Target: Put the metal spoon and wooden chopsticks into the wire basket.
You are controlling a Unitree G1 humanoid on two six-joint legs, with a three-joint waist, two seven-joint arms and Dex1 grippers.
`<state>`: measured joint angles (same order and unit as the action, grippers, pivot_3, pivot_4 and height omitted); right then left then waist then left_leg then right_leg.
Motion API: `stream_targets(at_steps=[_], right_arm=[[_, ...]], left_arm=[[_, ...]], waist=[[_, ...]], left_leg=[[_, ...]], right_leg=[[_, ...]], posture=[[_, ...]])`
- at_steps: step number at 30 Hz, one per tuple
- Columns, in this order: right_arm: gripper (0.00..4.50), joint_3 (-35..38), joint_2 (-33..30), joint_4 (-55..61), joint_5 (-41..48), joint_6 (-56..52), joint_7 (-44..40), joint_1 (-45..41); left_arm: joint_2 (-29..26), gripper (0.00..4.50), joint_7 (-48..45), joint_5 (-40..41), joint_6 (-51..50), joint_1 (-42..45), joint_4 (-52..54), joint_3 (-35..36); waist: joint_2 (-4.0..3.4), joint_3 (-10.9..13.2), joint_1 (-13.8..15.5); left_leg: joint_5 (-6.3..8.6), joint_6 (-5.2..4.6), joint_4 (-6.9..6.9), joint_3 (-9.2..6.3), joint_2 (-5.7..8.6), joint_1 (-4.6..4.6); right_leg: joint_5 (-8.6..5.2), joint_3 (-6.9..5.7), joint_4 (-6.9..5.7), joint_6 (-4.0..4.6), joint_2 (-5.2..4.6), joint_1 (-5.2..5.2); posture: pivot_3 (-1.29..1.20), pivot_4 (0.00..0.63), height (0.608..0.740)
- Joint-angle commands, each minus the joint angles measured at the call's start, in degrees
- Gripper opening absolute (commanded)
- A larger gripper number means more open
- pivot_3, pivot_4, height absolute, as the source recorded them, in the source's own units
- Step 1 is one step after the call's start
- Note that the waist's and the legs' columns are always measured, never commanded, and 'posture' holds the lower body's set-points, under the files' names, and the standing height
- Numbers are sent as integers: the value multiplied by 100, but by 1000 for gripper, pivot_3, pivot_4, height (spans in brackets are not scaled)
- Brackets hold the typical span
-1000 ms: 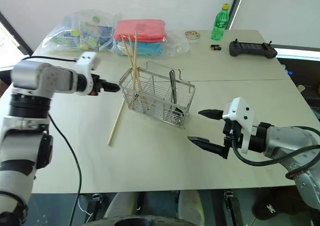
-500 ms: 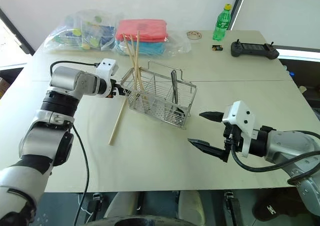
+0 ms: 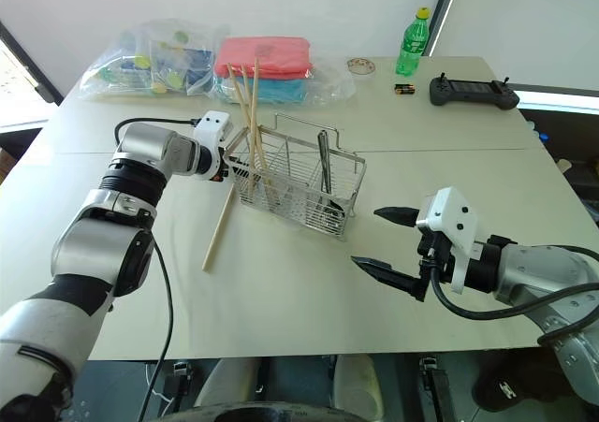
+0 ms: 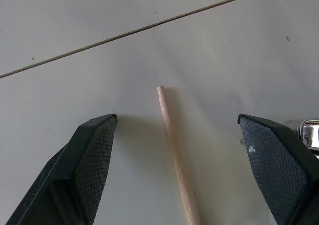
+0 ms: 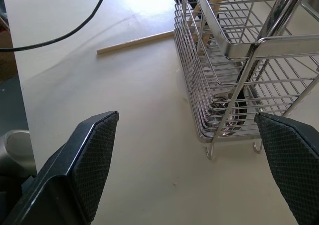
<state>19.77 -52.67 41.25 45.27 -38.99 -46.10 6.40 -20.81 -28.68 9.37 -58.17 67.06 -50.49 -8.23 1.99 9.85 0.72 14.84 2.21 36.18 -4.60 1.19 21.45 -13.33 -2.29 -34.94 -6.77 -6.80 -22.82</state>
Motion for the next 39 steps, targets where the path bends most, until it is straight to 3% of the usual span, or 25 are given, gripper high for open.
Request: stream_targets(at_steps=[1,3,8,20,39], right_arm=[[4479,211,59,165,112,67,43,-8],[4479,212,59,165,117,77,54,-3],[4479,219,73,177,129,91,77,3],[4479,143,78,152,159,96,130,-74],[4479,-107,-4,-105,6,223,-197,-311]], left_arm=[[1,3280,-43,-155,-88,56,-176,31],[21,2206,-61,-174,-122,66,-227,80],[36,11,-119,-248,-170,47,-231,112],[-84,11,-275,-426,-267,-67,-97,93],[-828,11,135,-292,-666,-313,721,935]], waist=[[-1,-1,-3],[-2,-1,4],[-2,-2,21],[-4,-2,9],[-2,-1,1]], left_leg=[[0,0,0,0,0,-1],[0,0,-1,0,0,-1],[0,0,0,-1,2,2],[0,0,0,-1,3,-1],[0,0,0,-2,0,2]], right_leg=[[0,0,0,0,0,0],[0,0,-1,-1,0,0],[-1,0,0,-2,-1,2],[-2,0,-1,-3,-2,4],[-2,-1,-5,-3,0,-1]], posture=[[0,150,692],[0,150,692],[0,150,692],[0,150,692],[0,150,692]])
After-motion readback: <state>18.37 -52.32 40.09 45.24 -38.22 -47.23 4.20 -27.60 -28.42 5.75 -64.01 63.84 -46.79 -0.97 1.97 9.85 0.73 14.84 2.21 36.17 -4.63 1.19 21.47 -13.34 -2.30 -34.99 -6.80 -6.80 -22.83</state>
